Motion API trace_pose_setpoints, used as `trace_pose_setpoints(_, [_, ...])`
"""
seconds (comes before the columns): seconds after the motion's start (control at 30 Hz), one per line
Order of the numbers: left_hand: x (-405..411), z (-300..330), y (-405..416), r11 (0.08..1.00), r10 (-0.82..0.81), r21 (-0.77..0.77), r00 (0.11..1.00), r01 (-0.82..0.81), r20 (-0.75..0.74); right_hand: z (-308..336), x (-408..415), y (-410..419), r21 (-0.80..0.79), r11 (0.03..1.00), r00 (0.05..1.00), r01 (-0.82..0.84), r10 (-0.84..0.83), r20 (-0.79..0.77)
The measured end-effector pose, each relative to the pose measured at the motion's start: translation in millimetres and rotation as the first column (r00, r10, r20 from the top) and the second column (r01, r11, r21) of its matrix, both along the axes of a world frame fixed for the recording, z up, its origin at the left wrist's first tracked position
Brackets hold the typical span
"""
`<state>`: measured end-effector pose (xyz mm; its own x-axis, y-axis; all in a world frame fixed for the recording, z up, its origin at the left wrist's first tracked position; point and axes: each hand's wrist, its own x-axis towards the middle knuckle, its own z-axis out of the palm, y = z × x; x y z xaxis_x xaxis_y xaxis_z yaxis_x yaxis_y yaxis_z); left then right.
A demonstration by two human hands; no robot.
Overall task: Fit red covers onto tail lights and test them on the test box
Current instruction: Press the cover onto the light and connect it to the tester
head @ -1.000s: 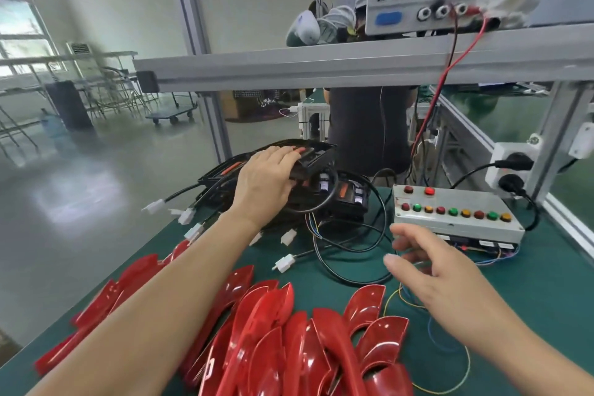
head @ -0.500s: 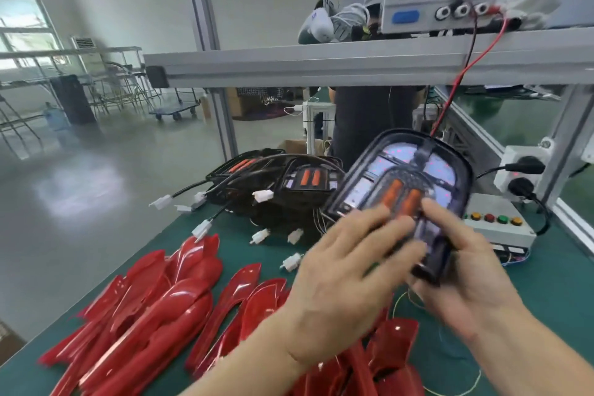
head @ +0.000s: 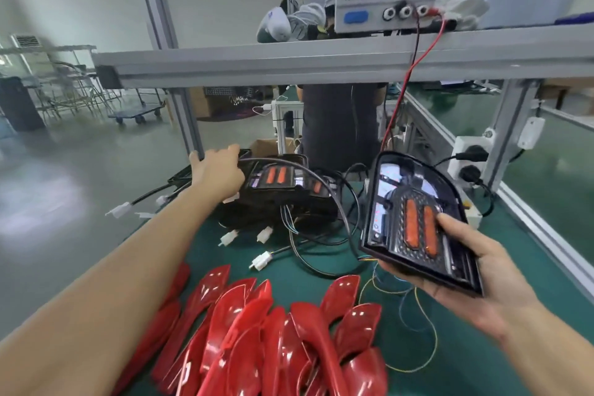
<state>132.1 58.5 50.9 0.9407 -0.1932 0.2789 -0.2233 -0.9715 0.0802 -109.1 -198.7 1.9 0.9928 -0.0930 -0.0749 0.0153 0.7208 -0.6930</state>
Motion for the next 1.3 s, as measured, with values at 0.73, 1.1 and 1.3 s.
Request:
trace_pose_setpoints(0.73, [-61.2,-50.9,-25.3,0.745,-0.494,-0.110,0.655,0.658,0.572,-59.5,-59.7,-83.1,-0.252,0.967,0.869,0.029,-0.149,-0.471])
trace_pose_setpoints(1.1, [-96.0,-44.1,-22.8,0.704,-0.704,0.384,0.655,0.597,0.273,-52.5,-48.4,-76.3,-0.963,0.227,0.823,-0.144,-0.512,-0.244])
trace_pose_setpoints(1.3, [-133.2,-51.4,-37.3,0.436,-0.758,0.127,0.440,0.891,-0.481,-49.2,-44.8,-74.4,-0.968,0.047,0.794,-0.245,-0.563,-0.228])
